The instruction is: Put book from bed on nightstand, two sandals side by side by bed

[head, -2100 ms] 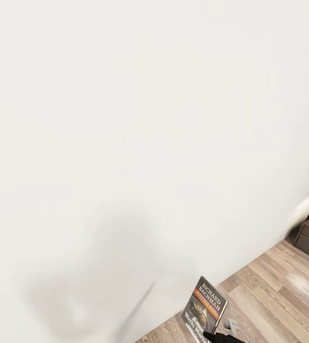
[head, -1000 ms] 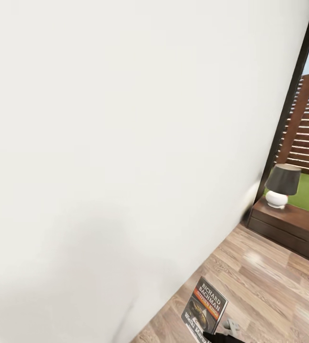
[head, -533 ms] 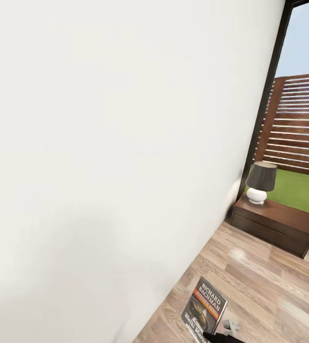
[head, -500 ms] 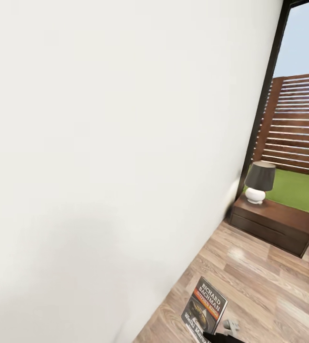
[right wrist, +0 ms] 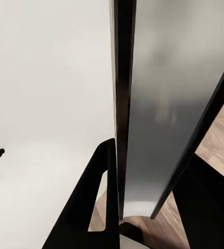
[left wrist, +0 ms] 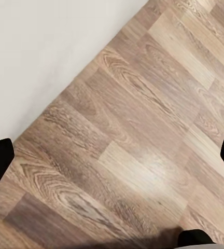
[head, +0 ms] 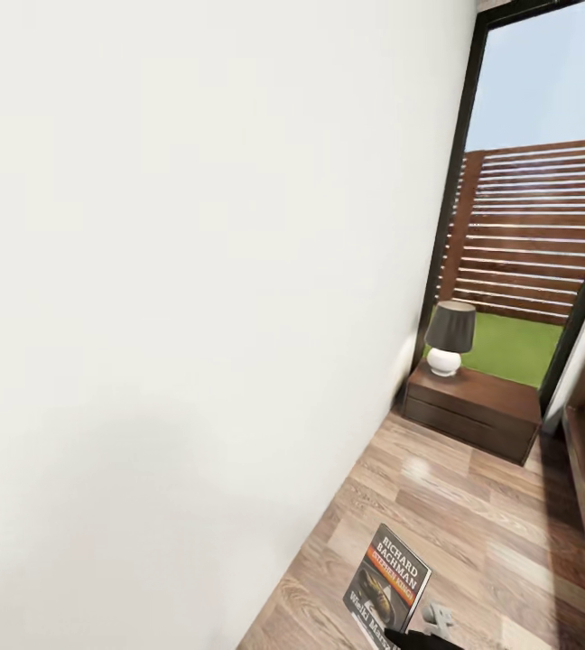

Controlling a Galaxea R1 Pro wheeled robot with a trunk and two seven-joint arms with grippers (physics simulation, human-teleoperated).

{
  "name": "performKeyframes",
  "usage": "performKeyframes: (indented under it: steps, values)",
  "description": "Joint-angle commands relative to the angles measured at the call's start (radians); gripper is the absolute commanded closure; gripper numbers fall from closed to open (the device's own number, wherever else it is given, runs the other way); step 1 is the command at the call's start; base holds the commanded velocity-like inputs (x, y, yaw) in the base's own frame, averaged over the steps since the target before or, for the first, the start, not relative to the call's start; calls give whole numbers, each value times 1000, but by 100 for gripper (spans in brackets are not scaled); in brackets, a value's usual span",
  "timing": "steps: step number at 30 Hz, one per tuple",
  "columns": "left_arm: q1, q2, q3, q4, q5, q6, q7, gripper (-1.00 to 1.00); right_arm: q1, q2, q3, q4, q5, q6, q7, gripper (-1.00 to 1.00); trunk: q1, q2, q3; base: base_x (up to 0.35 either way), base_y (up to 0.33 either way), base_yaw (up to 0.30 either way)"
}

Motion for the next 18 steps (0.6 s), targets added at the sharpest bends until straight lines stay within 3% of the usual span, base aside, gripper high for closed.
performKeyframes:
  steps: [1,18]
  values:
    - [-1,0,7,1,3,1,-7,-100,-1,0,5,1,-10,0,5,100,0,-1,-1,0,0,-244]
    - [-1,0,7,1,4,1,-7,-100,-1,0,5,1,-10,1,5,100,0,-1,-1,0,0,-244]
